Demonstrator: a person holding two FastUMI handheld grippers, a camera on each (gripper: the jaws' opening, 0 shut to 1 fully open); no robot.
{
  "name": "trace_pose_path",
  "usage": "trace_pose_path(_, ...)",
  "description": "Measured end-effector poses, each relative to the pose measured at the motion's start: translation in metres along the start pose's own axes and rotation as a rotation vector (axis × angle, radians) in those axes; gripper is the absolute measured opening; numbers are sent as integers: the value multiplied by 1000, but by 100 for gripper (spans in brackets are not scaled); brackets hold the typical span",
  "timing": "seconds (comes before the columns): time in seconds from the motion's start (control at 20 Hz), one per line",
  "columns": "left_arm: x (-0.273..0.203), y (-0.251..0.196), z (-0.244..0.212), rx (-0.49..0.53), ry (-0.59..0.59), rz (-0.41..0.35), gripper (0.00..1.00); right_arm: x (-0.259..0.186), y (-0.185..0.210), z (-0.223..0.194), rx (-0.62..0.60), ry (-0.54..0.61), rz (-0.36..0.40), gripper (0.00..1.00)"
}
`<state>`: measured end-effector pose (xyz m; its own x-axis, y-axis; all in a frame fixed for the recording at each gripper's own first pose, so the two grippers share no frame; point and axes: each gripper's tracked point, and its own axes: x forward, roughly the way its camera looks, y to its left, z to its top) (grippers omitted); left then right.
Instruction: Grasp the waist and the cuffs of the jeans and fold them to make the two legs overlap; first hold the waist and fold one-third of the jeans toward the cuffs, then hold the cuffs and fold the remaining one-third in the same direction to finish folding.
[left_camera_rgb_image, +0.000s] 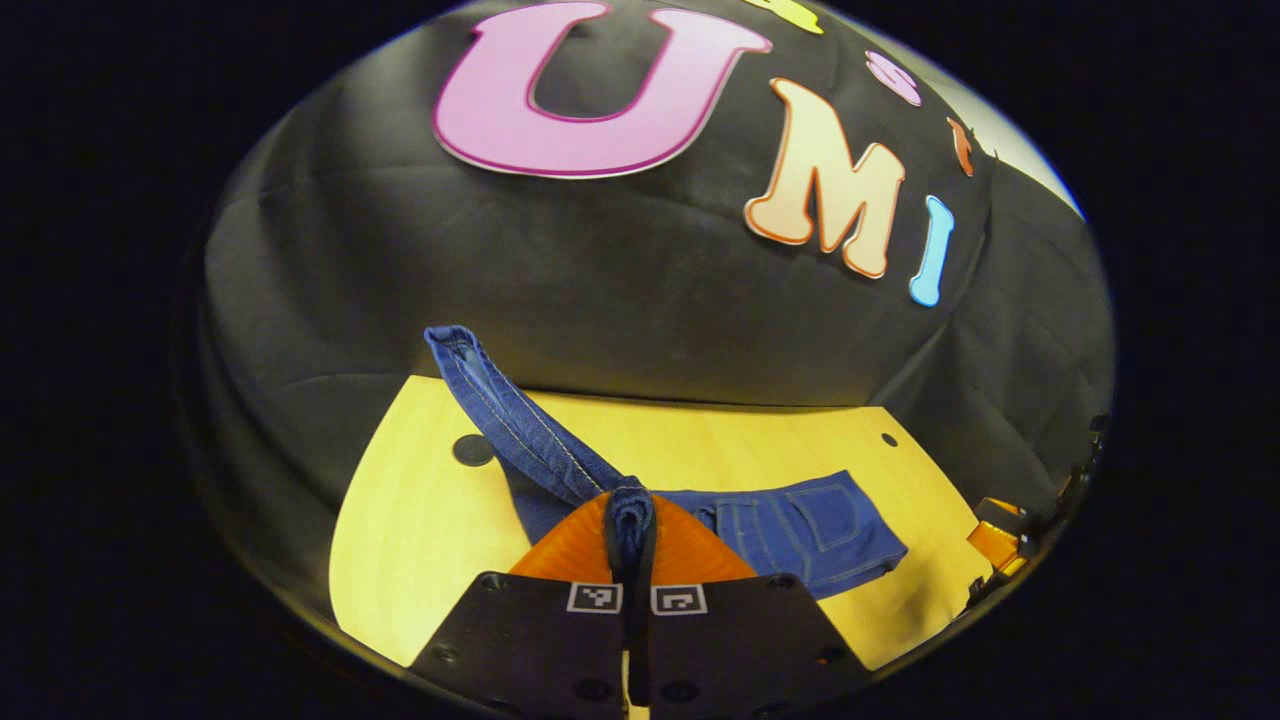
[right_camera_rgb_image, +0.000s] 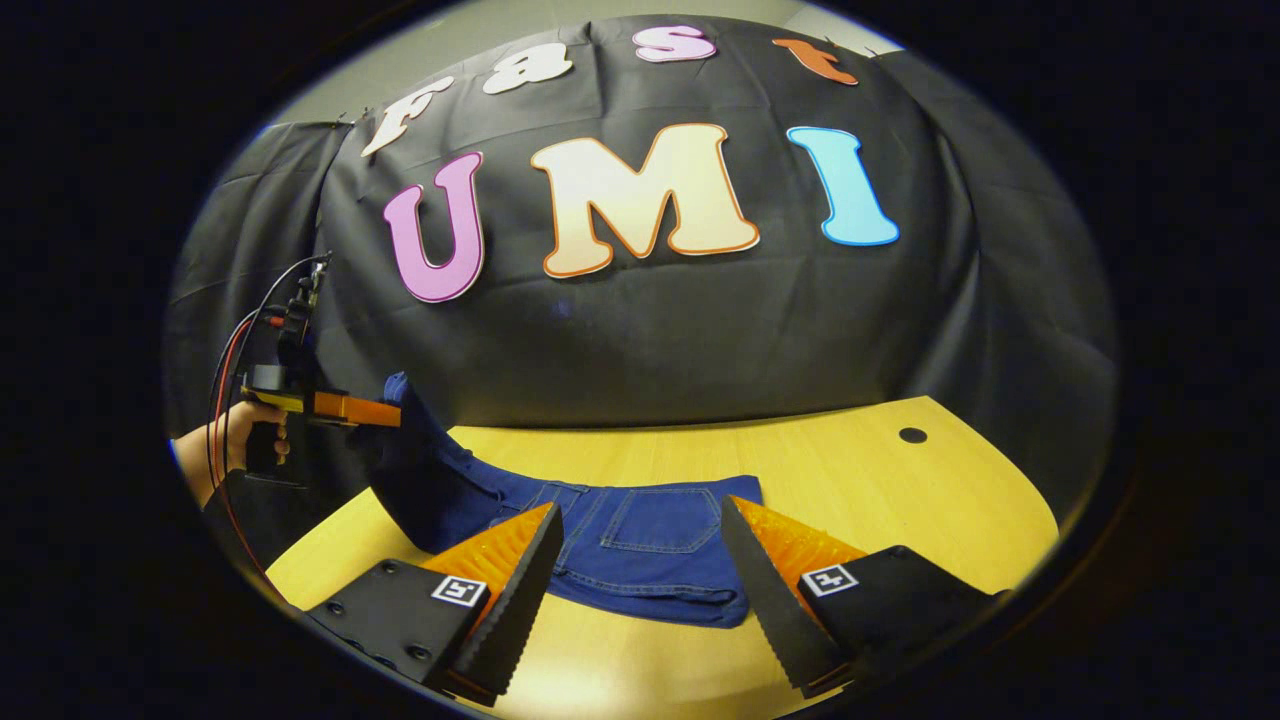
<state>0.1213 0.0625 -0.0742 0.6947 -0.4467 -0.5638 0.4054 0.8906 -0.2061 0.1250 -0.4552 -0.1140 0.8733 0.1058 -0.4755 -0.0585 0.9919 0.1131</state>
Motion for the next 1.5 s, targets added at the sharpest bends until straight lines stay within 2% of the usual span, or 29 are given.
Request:
trace_pose_path(0.5, 40, -127, 3, 44, -13, -103, 0, -37, -80, 17, 16, -28, -41, 98)
trace_pose_path(0.65, 56, -164, -12, 34, 8, -145, 0, -46, -100, 15, 18, -25, -51, 98)
trace_pose_path(0.7, 64, -175, -19, 32, 19, -154, 0, -49, -106, 14, 18, -22, -55, 95)
trace_pose_path(0.8, 78, -196, -38, 33, 47, -171, 0, -53, -118, 12, 20, -18, -60, 98)
trace_pose_path(1.0, 106, -219, -85, 53, 134, -135, 0, -61, -136, 10, 18, -14, -61, 98)
trace_pose_path(1.15, 118, -224, -113, 87, 150, -79, 0, -67, -142, 5, 5, -3, -36, 98)
trace_pose_path(1.2, 119, -231, -119, 85, 143, -86, 0, -68, -141, 4, 4, 1, -21, 98)
trace_pose_path(1.25, 114, -235, -117, 78, 127, -86, 12, -69, -140, 5, 1, 1, -9, 98)
trace_pose_path(1.35, 105, -242, -110, 89, 40, -52, 54, -72, -136, 13, -2, -26, 16, 98)
trace_pose_path(1.45, 71, -241, -79, 135, -100, 20, 96, -78, -126, 29, 2, -71, 32, 98)
trace_pose_path(1.5, 46, -241, -63, 163, -170, 55, 97, -84, -117, 42, 5, -109, 40, 98)
